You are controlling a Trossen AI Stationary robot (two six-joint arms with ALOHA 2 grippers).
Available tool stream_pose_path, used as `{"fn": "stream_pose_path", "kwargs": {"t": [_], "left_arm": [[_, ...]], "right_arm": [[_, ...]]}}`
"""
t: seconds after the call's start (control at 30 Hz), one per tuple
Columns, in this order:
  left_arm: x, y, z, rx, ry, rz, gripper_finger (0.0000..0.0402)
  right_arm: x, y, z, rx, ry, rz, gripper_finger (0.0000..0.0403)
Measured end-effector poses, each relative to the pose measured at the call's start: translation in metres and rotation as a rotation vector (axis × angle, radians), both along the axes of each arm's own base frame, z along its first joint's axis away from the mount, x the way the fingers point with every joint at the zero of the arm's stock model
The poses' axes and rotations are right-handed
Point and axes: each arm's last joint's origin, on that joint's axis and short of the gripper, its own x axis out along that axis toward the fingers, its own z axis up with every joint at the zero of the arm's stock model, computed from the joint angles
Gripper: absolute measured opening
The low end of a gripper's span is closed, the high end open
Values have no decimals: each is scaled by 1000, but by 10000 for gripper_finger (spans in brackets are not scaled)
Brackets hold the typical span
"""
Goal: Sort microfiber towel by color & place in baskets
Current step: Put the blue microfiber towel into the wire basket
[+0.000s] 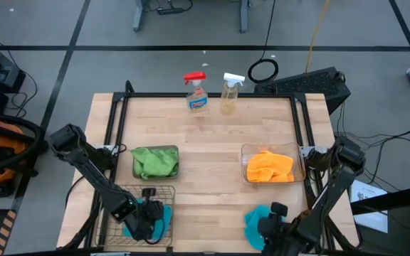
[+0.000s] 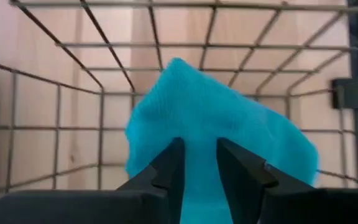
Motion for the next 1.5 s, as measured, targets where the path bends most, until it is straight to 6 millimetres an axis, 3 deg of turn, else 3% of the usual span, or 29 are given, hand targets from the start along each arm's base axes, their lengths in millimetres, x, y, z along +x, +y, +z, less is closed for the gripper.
{"fn": "stream_pose_path", "kwargs": {"t": [0.2,0.63,0.87,1.03,1.17,1.5], "left_arm": [[-5,4,22,-88,-28,2,93],[-18,20,65,-195,-147,-12,93],[-19,23,70,-159,-193,-51,93],[-19,23,70,-157,-194,-51,93],[-20,23,70,-159,-193,-50,93],[-15,25,73,-53,-309,-50,93]], "right_arm": [[-3,5,-26,-45,108,-39,176],[-18,9,-29,-10,212,-131,178],[-32,18,-26,7,235,-151,234],[-37,19,-9,-52,257,-186,293],[-45,17,0,-114,277,-221,317],[-51,9,-37,-108,248,-214,320]]}}
